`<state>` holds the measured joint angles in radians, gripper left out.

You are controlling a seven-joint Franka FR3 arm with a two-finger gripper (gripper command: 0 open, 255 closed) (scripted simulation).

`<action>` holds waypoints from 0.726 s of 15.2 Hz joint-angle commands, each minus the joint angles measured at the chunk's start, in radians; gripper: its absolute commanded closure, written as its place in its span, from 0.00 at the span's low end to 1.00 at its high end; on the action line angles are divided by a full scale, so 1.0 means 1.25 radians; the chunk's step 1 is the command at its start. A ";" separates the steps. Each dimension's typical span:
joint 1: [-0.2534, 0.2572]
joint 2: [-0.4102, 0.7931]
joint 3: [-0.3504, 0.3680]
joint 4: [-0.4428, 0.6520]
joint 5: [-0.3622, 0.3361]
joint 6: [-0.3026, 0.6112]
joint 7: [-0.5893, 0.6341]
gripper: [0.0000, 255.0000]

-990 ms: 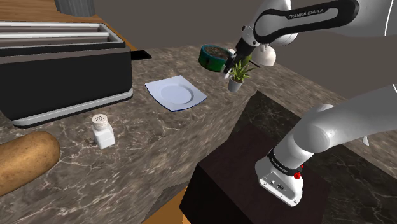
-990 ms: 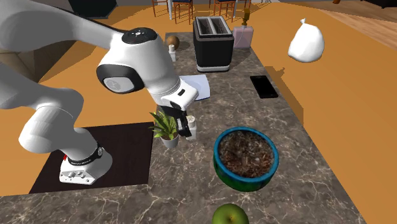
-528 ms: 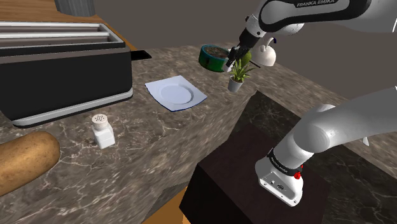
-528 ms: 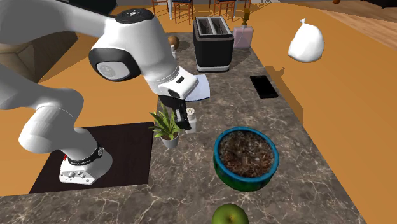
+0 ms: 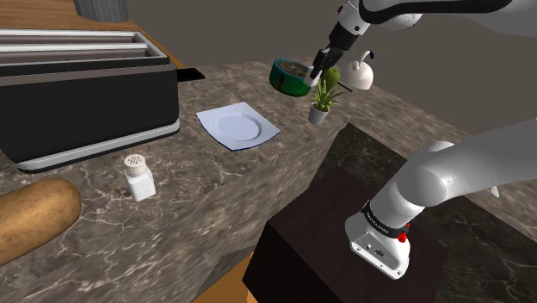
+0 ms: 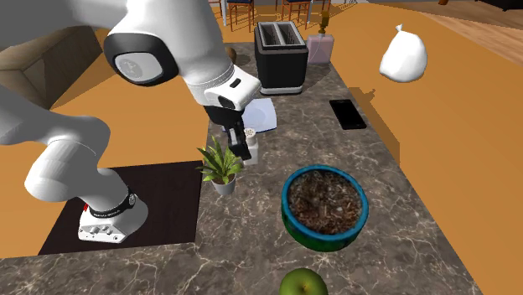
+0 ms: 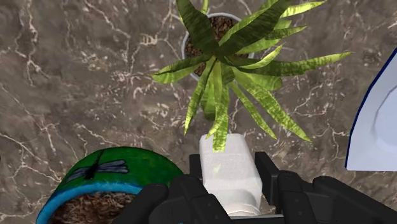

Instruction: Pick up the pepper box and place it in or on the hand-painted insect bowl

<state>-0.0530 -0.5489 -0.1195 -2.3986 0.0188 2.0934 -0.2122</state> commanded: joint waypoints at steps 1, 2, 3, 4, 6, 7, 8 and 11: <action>0.000 -0.002 0.001 0.018 0.000 -0.020 0.001 1.00; 0.000 -0.002 0.001 0.029 0.000 -0.031 0.002 1.00; 0.000 -0.003 0.002 0.039 0.000 -0.042 0.003 1.00; 0.000 -0.003 0.002 0.050 0.000 -0.053 0.003 1.00; 0.001 -0.003 0.003 0.071 0.000 -0.074 0.005 1.00; 0.001 -0.002 0.003 0.082 0.000 -0.085 0.005 1.00; 0.001 -0.002 0.003 0.093 0.000 -0.095 0.006 1.00; 0.001 0.001 0.004 0.122 0.000 -0.122 0.007 1.00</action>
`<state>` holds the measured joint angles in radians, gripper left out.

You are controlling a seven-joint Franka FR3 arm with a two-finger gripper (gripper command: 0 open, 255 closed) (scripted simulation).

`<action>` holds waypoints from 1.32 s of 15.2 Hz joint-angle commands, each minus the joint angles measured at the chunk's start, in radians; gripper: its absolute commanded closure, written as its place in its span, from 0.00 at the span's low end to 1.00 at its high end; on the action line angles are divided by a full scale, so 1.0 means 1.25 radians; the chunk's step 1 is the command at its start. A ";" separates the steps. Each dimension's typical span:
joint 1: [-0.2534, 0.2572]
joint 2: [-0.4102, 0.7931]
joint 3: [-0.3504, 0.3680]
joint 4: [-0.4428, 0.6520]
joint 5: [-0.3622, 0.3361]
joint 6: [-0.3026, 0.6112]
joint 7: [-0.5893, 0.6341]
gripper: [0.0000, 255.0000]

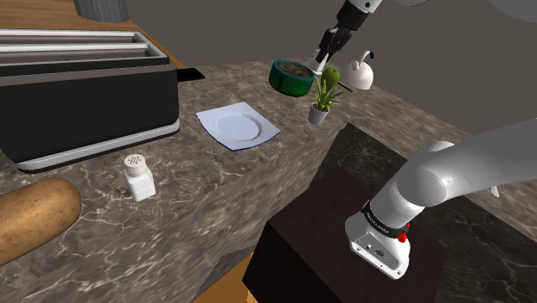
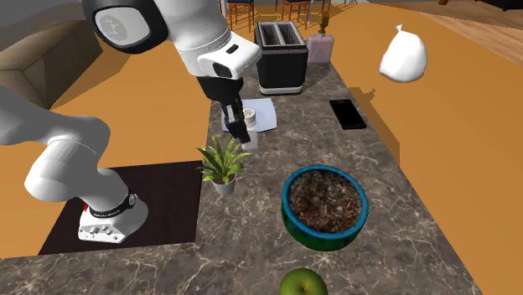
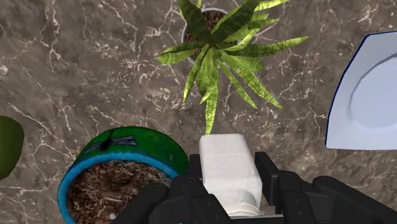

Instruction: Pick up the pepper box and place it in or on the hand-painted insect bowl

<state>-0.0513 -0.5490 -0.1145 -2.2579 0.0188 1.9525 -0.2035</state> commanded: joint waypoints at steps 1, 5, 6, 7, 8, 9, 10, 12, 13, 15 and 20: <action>0.000 0.030 -0.009 0.033 0.001 -0.004 -0.011 1.00; -0.001 0.149 -0.047 0.138 0.012 0.008 -0.057 1.00; -0.002 0.179 -0.057 0.167 0.017 0.009 -0.068 1.00; -0.002 0.210 -0.066 0.196 0.023 0.008 -0.080 1.00; -0.003 0.240 -0.074 0.227 0.029 0.007 -0.092 1.00; -0.004 0.271 -0.083 0.259 0.036 0.005 -0.105 1.00; -0.005 0.303 -0.091 0.292 0.045 0.001 -0.117 1.00; -0.011 0.367 -0.106 0.363 0.063 -0.009 -0.141 1.00; -0.014 0.400 -0.112 0.400 0.074 -0.016 -0.153 1.00; -0.024 0.472 -0.125 0.486 0.098 -0.035 -0.178 1.00; -0.024 0.468 -0.123 0.427 0.099 0.020 -0.184 1.00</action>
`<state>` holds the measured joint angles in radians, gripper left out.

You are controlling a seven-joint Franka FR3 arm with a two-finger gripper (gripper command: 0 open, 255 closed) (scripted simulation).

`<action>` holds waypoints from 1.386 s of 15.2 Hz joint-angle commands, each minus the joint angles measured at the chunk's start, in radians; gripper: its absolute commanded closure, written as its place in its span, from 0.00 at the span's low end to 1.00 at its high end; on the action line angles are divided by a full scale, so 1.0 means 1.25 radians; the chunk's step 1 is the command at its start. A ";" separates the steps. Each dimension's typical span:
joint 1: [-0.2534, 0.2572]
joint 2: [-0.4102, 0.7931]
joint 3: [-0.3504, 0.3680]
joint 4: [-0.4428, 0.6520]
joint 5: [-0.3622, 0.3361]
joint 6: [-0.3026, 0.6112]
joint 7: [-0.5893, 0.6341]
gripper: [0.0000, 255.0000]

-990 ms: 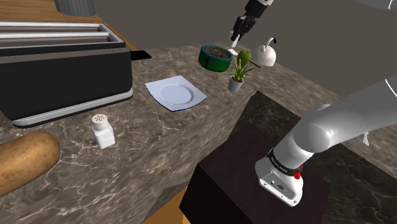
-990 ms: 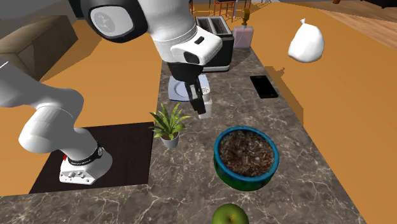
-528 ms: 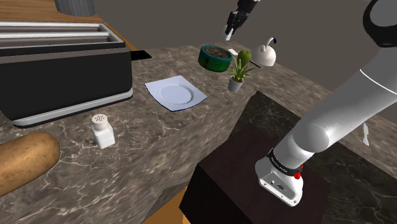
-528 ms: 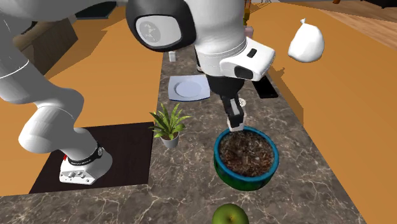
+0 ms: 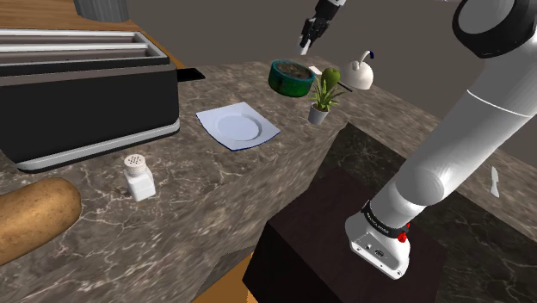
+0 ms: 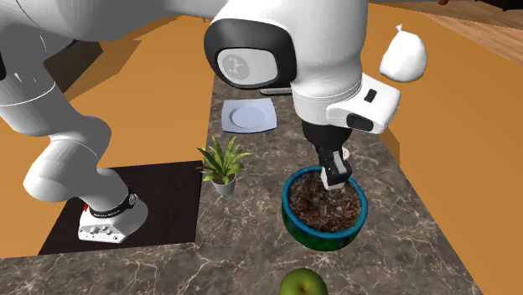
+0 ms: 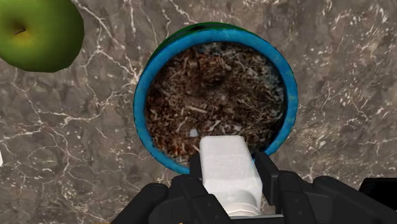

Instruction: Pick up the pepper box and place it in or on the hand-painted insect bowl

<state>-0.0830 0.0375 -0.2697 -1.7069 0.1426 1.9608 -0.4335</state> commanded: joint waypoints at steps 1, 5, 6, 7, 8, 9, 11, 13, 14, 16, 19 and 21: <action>0.001 -0.001 0.001 -0.024 0.000 0.024 -0.001 1.00; 0.002 0.000 0.002 -0.066 0.003 0.066 -0.007 1.00; 0.002 0.000 0.002 -0.076 0.004 0.076 -0.008 1.00; 0.002 0.001 0.002 -0.086 0.005 0.087 -0.010 1.00; 0.002 0.002 0.002 -0.095 0.006 0.097 -0.011 1.00; 0.002 0.003 0.002 -0.101 0.007 0.104 -0.013 1.00; 0.002 0.003 0.002 -0.101 0.007 0.104 -0.013 1.00; 0.002 0.003 0.002 -0.101 0.007 0.104 -0.013 1.00; 0.002 0.003 0.002 -0.101 0.007 0.104 -0.013 1.00; 0.002 0.003 0.002 -0.101 0.007 0.104 -0.013 1.00; 0.002 0.003 0.002 -0.101 0.007 0.104 -0.013 0.00; 0.002 0.003 0.002 -0.101 0.007 0.104 -0.013 0.00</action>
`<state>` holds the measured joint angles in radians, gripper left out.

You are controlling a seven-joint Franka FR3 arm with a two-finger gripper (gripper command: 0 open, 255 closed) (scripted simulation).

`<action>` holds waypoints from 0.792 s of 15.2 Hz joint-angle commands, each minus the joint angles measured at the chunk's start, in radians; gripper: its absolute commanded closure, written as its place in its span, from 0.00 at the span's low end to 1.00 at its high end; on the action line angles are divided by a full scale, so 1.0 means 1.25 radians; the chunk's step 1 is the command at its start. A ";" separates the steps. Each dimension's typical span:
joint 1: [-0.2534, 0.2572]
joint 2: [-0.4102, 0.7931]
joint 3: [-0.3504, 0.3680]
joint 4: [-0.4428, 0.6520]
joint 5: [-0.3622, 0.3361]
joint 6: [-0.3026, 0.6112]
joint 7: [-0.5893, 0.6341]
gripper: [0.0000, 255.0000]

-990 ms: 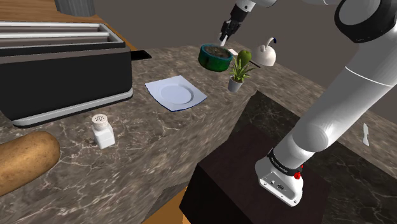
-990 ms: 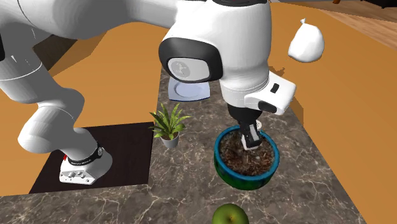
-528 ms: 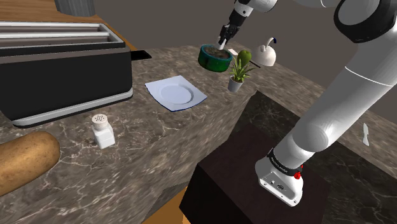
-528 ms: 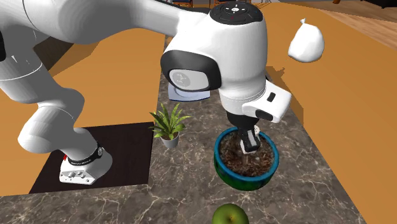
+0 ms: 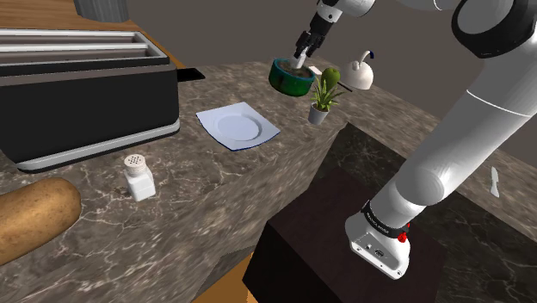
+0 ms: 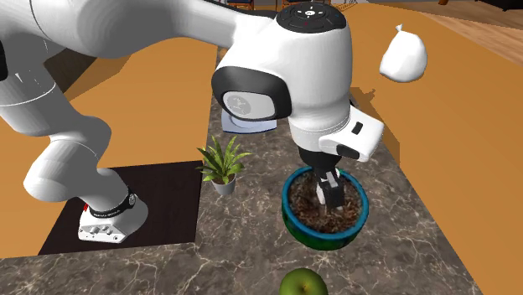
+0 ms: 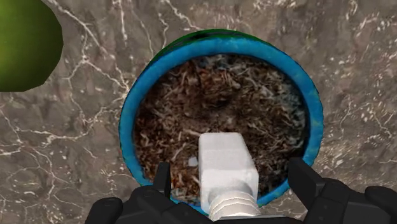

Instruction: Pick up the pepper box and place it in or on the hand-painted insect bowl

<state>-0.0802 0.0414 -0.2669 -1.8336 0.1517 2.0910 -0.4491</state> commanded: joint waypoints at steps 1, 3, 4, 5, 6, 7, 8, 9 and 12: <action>0.000 0.000 0.000 0.000 0.000 0.000 0.000 0.00; -0.002 -0.019 -0.002 0.029 -0.008 -0.047 0.005 0.00; -0.002 -0.027 -0.003 0.046 -0.012 -0.072 0.008 0.00; -0.003 -0.033 -0.004 0.059 -0.014 -0.091 0.009 0.00; -0.003 -0.033 -0.004 0.059 -0.014 -0.091 0.009 0.00; -0.003 -0.033 -0.004 0.059 -0.014 -0.091 0.010 0.00; -0.003 -0.033 -0.004 0.059 -0.014 -0.091 0.009 0.00; -0.003 -0.033 -0.004 0.059 -0.014 -0.091 0.009 0.00; -0.003 -0.033 -0.004 0.059 -0.014 -0.091 0.009 0.00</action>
<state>-0.0841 0.0003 -0.2714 -1.7595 0.1339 1.9777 -0.4374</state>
